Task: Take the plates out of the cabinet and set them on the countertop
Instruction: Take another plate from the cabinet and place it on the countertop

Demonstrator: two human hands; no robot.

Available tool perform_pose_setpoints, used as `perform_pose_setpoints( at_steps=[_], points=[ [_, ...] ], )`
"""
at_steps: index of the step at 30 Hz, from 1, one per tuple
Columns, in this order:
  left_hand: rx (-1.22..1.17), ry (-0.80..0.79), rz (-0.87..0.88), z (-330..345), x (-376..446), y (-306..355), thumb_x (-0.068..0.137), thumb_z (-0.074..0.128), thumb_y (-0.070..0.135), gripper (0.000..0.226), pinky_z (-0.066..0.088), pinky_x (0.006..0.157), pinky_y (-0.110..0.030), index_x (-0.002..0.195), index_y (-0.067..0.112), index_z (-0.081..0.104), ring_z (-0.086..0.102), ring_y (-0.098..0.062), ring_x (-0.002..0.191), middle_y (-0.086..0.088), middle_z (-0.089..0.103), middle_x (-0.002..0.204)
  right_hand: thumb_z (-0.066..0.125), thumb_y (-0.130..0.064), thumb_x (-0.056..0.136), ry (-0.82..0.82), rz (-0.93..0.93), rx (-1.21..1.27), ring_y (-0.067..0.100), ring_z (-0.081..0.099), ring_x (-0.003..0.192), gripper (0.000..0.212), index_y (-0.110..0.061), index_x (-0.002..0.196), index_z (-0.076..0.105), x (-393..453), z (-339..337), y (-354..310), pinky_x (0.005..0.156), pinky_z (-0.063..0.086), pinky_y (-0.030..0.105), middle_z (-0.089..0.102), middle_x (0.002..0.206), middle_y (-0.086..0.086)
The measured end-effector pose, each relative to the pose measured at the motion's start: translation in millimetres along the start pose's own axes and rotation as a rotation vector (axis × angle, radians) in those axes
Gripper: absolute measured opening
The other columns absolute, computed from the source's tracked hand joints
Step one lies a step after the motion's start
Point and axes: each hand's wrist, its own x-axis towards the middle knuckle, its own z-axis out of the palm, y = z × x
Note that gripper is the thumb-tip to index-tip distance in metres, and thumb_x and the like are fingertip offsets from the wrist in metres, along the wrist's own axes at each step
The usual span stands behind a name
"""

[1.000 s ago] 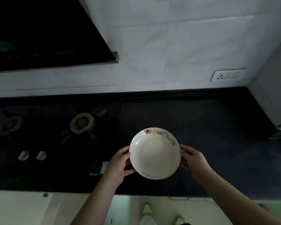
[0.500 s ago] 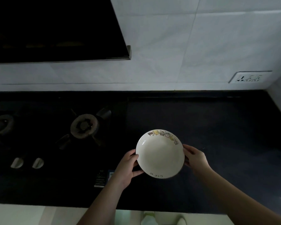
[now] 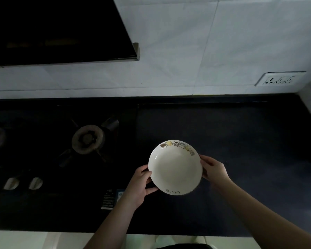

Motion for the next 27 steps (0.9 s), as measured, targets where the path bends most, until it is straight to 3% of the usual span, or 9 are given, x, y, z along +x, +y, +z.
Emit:
perform_pose_setpoints(
  at_steps=[4, 8, 12, 15, 19, 22, 24, 27],
  points=[
    [-0.014, 0.006, -0.015, 0, 2, -2, 0.097, 0.056, 0.019, 0.038, 0.061, 0.079, -0.047, 0.134, 0.024, 0.048, 0.056, -0.023, 0.120, 0.000, 0.053, 0.130, 0.056, -0.016, 0.096, -0.004, 0.008, -0.014, 0.016, 0.070, 0.091, 0.020, -0.023, 0.109, 0.070, 4, 0, -2, 0.063, 0.057, 0.026, 0.073, 0.102, -0.001],
    [0.073, 0.066, 0.042, 1, 7, -3, 0.097, 0.055, 0.028, 0.014, 0.056, 0.077, -0.034, 0.110, 0.033, 0.057, 0.060, -0.011, 0.106, 0.006, 0.059, 0.121, 0.049, -0.014, 0.098, 0.009, 0.044, -0.002, 0.020, 0.068, 0.093, 0.024, -0.017, 0.115, 0.065, 3, -1, -6, 0.063, 0.055, 0.027, 0.071, 0.104, 0.004],
    [0.157, 0.123, 0.126, -3, 16, -1, 0.100, 0.049, 0.027, 0.037, 0.052, 0.080, -0.030, 0.136, 0.027, 0.048, 0.055, -0.011, 0.111, 0.004, 0.053, 0.128, 0.051, -0.011, 0.096, 0.043, 0.157, -0.027, 0.022, 0.069, 0.088, 0.024, -0.015, 0.117, 0.059, -7, -4, 6, 0.062, 0.058, 0.034, 0.071, 0.098, 0.007],
    [0.173, 0.098, 0.133, -3, 19, 2, 0.099, 0.050, 0.032, 0.042, 0.055, 0.076, -0.028, 0.140, 0.028, 0.047, 0.052, -0.014, 0.119, 0.007, 0.050, 0.131, 0.063, -0.013, 0.090, -0.030, 0.209, -0.061, 0.020, 0.070, 0.086, 0.027, -0.018, 0.116, 0.058, -17, -3, 16, 0.058, 0.059, 0.032, 0.072, 0.097, 0.005],
    [0.212, 0.060, 0.103, 1, 18, 3, 0.094, 0.056, 0.042, 0.012, 0.055, 0.063, -0.020, 0.103, 0.048, 0.061, 0.056, -0.002, 0.104, 0.018, 0.058, 0.115, 0.065, -0.012, 0.089, -0.031, 0.205, -0.016, 0.025, 0.069, 0.092, 0.034, -0.016, 0.122, 0.058, -17, 0, 17, 0.079, 0.060, 0.043, 0.071, 0.103, 0.008],
    [0.198, 0.047, 0.098, -1, 19, 4, 0.091, 0.057, 0.042, 0.009, 0.056, 0.063, -0.022, 0.093, 0.050, 0.061, 0.058, -0.004, 0.101, 0.020, 0.059, 0.109, 0.064, -0.013, 0.088, -0.023, 0.193, 0.001, 0.022, 0.071, 0.088, 0.035, -0.017, 0.122, 0.058, -15, -1, 15, 0.074, 0.060, 0.039, 0.074, 0.097, 0.005],
    [0.191, 0.035, 0.095, -2, 18, 6, 0.093, 0.057, 0.041, 0.009, 0.056, 0.061, -0.021, 0.098, 0.047, 0.061, 0.059, -0.004, 0.098, 0.020, 0.059, 0.107, 0.063, -0.013, 0.088, -0.036, 0.188, 0.009, 0.019, 0.073, 0.083, 0.034, -0.017, 0.122, 0.059, -16, -3, 15, 0.068, 0.060, 0.035, 0.075, 0.092, 0.003],
    [0.272, 0.063, 0.131, -4, 16, 9, 0.096, 0.054, 0.035, 0.035, 0.055, 0.064, -0.022, 0.130, 0.030, 0.055, 0.059, -0.004, 0.096, 0.015, 0.057, 0.112, 0.059, -0.017, 0.090, -0.040, 0.158, -0.046, 0.021, 0.070, 0.091, 0.035, -0.016, 0.125, 0.057, -16, -6, 14, 0.079, 0.058, 0.037, 0.074, 0.097, 0.004]
  ],
)
